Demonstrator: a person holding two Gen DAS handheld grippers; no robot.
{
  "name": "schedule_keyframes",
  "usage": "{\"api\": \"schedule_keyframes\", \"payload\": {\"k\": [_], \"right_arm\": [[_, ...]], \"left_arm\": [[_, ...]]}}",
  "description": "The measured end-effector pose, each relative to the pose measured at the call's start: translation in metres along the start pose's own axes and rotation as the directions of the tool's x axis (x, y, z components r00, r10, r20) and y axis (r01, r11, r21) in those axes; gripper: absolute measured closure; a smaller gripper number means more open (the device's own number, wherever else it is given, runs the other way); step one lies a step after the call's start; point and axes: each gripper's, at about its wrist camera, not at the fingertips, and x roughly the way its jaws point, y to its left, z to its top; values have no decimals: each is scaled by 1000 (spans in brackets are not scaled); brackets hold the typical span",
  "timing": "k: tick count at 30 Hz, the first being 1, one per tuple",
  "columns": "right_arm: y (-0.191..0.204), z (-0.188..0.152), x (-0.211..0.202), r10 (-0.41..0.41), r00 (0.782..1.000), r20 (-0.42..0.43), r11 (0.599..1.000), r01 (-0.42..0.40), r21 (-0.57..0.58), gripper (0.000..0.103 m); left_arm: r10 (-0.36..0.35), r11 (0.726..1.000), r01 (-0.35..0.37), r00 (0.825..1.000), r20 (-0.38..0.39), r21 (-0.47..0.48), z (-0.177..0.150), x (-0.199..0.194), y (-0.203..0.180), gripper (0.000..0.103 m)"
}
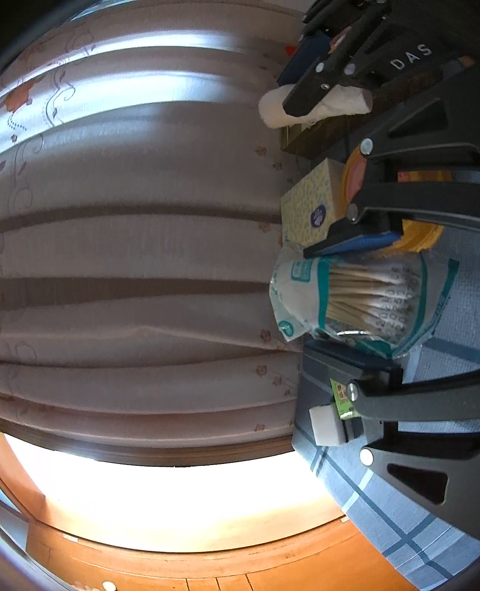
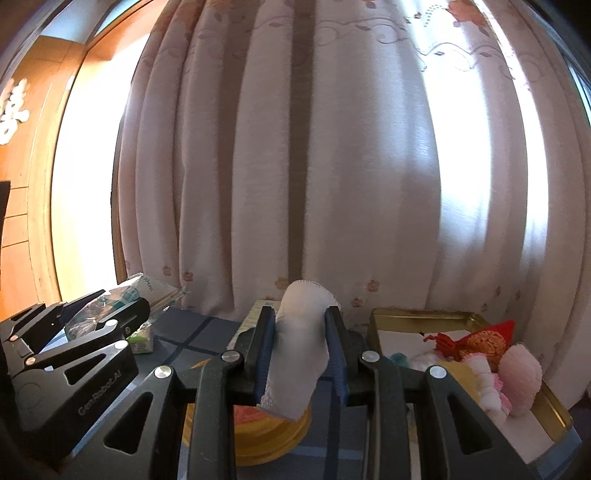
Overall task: Organize soft objects
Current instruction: 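Carry the gauze roll and cotton swab bag over the gold tray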
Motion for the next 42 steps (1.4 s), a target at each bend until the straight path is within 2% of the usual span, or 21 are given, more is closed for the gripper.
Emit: {"api": "schedule_keyframes", "payload": {"k": [12, 20, 26, 34, 38, 42], "right_arm": [[-41, -4, -14, -59, 998, 4, 997, 59, 57, 73], [-66, -6, -30, -109, 993, 36, 993, 108, 38, 73], [-98, -9, -41, -161, 986, 35, 987, 160, 35, 73], [-136, -11, -41, -239, 971, 19, 971, 239, 18, 73], [-154, -7, -38, -253, 967, -5, 967, 253, 17, 73], [-167, 7, -30, -258, 966, -10, 966, 258, 0, 73]], "left_arm": [[-56, 998, 55, 998, 2, 31, -5, -6, -38, 60], [-87, 996, 87, 996, 11, 36, -6, -10, -60, 60], [-137, 990, 136, 990, 16, 45, -7, -12, -82, 60], [-234, 970, 232, 972, 15, 78, -6, -13, -123, 60], [-276, 958, 275, 961, 5, 80, -1, -11, -141, 60], [-332, 941, 333, 943, -12, 59, 12, -6, -160, 60]]}}
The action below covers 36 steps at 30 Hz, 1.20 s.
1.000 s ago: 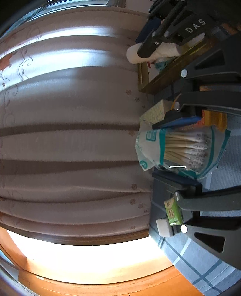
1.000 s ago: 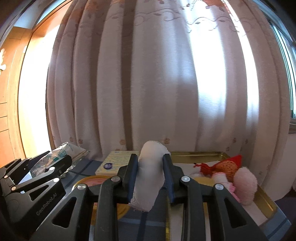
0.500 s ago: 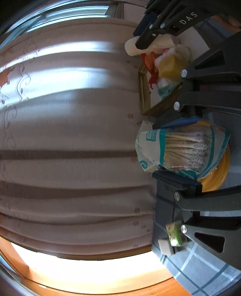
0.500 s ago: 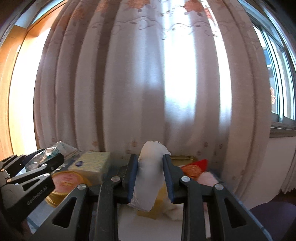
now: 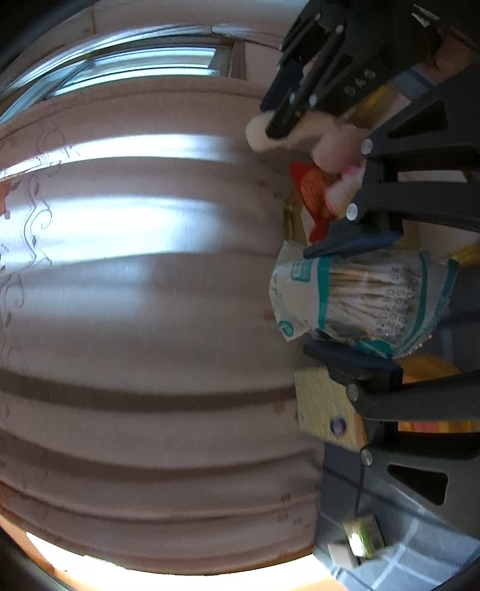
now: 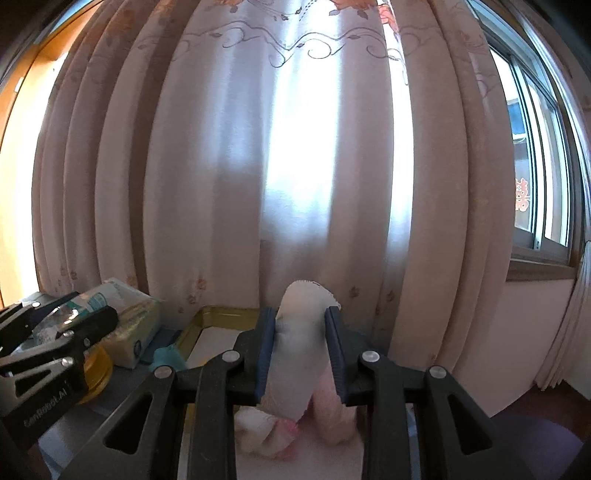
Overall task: Organize soft objects
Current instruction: 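Carry the gauze roll and cotton swab bag over the gold tray, then lower the gauze roll and swab bag into the tray and open both grippers, then withdraw both grippers from the tray toward the sponge and tissue pack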
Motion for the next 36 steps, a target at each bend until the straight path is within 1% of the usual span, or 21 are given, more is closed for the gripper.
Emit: {"api": "schedule_keyframes", "payload": {"k": [5, 8, 11, 13, 17, 19, 20, 21, 22, 23, 24, 25, 26, 27, 28, 30, 32, 33, 34, 36], "right_arm": [[-11, 18, 22, 3, 999, -33, 1000, -4, -11, 73], [-18, 28, 43, 20, 996, -88, 1000, -20, -2, 73], [-23, 33, 64, 45, 987, -156, 999, -43, 11, 73], [-25, 34, 81, 69, 974, -215, 998, -66, 19, 73], [-31, 35, 108, 103, 948, -302, 994, -89, 61, 73], [-32, 33, 119, 155, 926, -345, 987, -130, 94, 72], [-31, 31, 127, 180, 910, -374, 983, -151, 106, 72], [-30, 29, 131, 190, 900, -393, 981, -160, 109, 72], [-28, 27, 136, 206, 888, -411, 978, -175, 112, 72], [-24, 26, 139, 219, 882, -417, 976, -188, 114, 71], [-24, 25, 141, 225, 878, -423, 974, -192, 119, 67], [-25, 25, 141, 222, 877, -425, 974, -186, 126, 55], [-27, 25, 138, 217, 882, -418, 975, -174, 138, 47], [-32, 26, 132, 222, 890, -398, 972, -171, 161, 29], [-37, 27, 126, 230, 899, -373, 968, -171, 184, 19], [-49, 32, 106, 242, 923, -300, 956, -173, 239, 18], [-57, 36, 91, 255, 936, -244, 943, -185, 278, 17], [-60, 36, 82, 248, 942, -223, 940, -179, 292, 17], [-62, 35, 76, 234, 950, -209, 939, -165, 302, 17], [-63, 29, 59, 177, 970, -169, 939, -115, 325, 16]], "left_arm": [[-37, 999, 37, 999, -39, -22, 11, 20, -18, 60], [-64, 997, 61, 995, -77, -46, 11, 33, -26, 60], [-74, 997, 72, 992, -102, -30, 11, 43, -37, 60], [-73, 997, 72, 988, -134, -15, 11, 51, -44, 60], [-73, 997, 71, 979, -188, -20, 4, 63, -48, 60], [-61, 998, 60, 978, -201, -11, 1, 67, -50, 60], [-59, 998, 59, 977, -204, -7, 0, 67, -50, 60], [-57, 998, 58, 977, -204, 2, 1, 67, -52, 58], [-56, 998, 59, 979, -198, 10, 1, 65, -53, 56], [-51, 998, 56, 980, -191, 20, 1, 63, -55, 47], [-48, 998, 54, 983, -177, 32, 1, 60, -56, 38], [-34, 998, 43, 986, -161, 51, 2, 56, -59, 24], [-12, 998, 22, 990, -143, 65, 2, 53, -60, 14], [5, 997, 4, 993, -115, 83, 2, 49, -61, 9], [11, 996, -2, 996, -93, 90, 2, 45, -61, 0], [-2, 996, 8, 998, -63, 86, 2, 39, -60, 0], [-2, 996, 6, 999, -46, 88, 1, 34, -58, 0], [5, 996, -2, 999, -36, 92, 0, 32, -57, 0], [15, 996, -12, 1000, -25, 93, -1, 30, -56, 0], [36, 997, -36, 999, 2, 72, -1, 24, -49, 0]]}}
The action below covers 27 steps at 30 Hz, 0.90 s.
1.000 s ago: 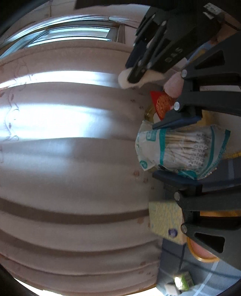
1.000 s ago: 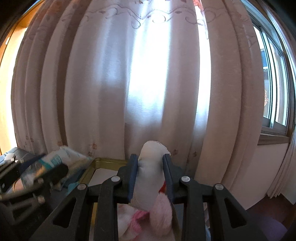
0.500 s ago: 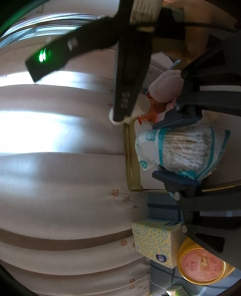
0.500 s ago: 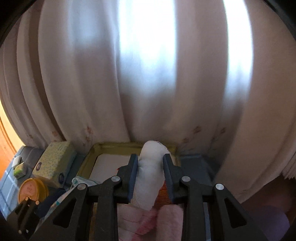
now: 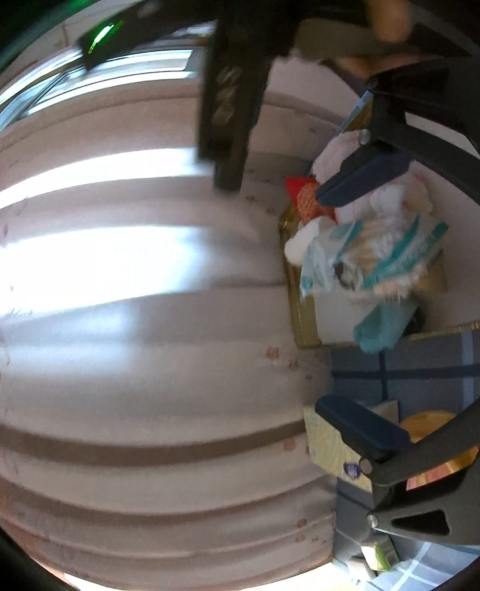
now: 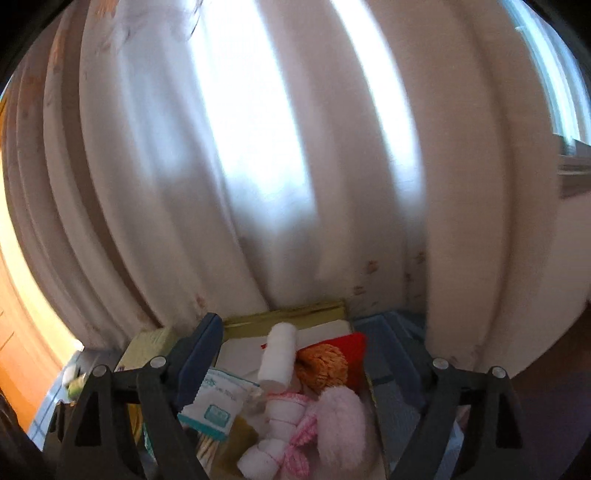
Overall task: Organize soft objects
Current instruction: 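Withdraw both grippers from the tray toward the sponge and tissue pack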
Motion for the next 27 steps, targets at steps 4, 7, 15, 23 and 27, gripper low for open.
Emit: {"api": "schedule_keyframes", "payload": {"k": [4, 7, 15, 23, 27], "right_arm": [[6, -25, -19, -69, 993, 96, 997, 65, 38, 14], [16, -41, -27, -121, 981, 149, 993, 117, 32, 14], [41, -63, -44, -216, 933, 289, 976, 217, 29, 9], [56, -67, -51, -186, 926, 328, 979, 204, -23, 8], [60, -71, -57, -186, 915, 358, 977, 210, -30, 8]], "left_arm": [[31, 998, -29, 999, 23, -61, -5, -5, 22, 0], [68, 994, -66, 997, 22, -84, -10, -7, 36, 0], [177, 978, -174, 984, 13, -112, -19, -8, 67, 0], [193, 974, -189, 981, 17, -127, -21, -16, 78, 0], [180, 976, -175, 983, 27, -126, -22, -22, 79, 0]]}}
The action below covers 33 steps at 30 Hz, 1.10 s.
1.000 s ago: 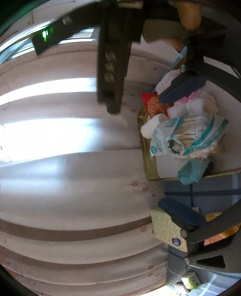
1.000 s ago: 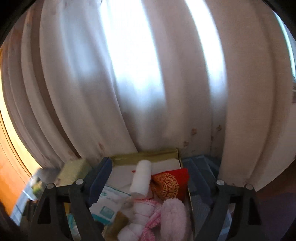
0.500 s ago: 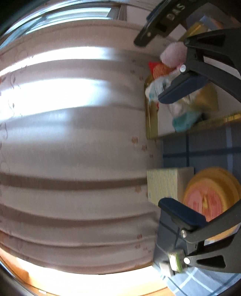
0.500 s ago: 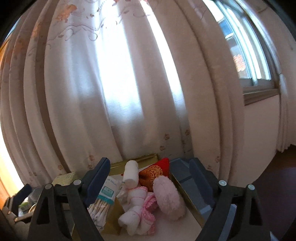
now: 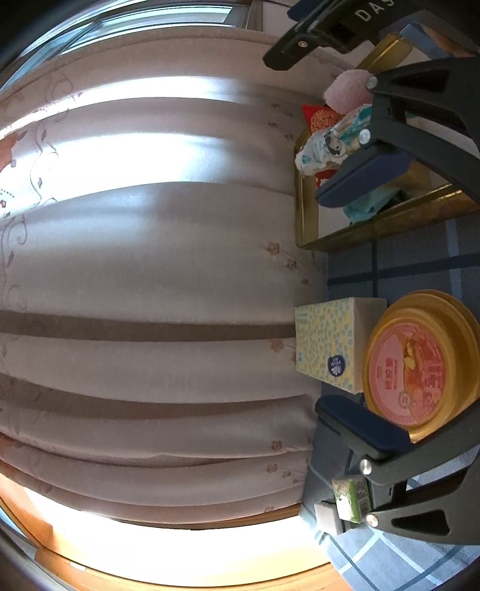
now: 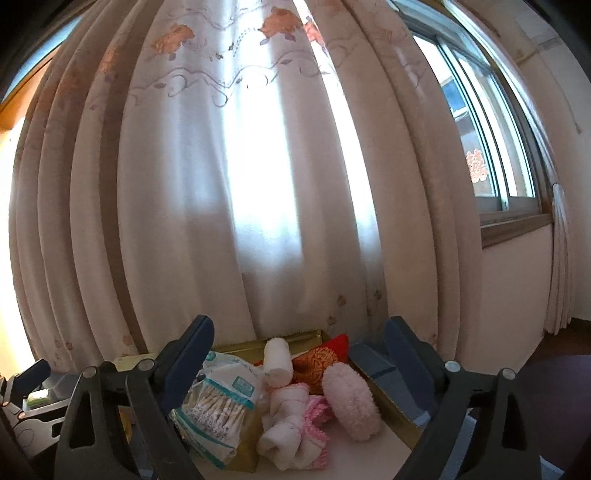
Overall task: Organize soft objects
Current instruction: 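Withdraw both grippers from the tray toward the sponge and tissue pack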
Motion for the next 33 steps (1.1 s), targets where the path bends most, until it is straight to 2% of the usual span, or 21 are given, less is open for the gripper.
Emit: {"api": "schedule_keyframes", "payload": {"k": [20, 26, 33], "right_arm": [[16, -3, -25, -21, 997, 72, 999, 24, -29, 8], [20, -5, -27, -6, 998, 55, 1000, 6, 1, 8], [39, -10, -27, 44, 999, -14, 999, -43, 30, 8]], "left_arm": [[18, 998, -20, 999, -33, -59, -2, -8, 30, 0], [42, 998, -43, 999, -18, -47, -1, -14, 38, 1], [126, 992, -127, 992, 18, 4, 4, -14, 70, 1]]}}
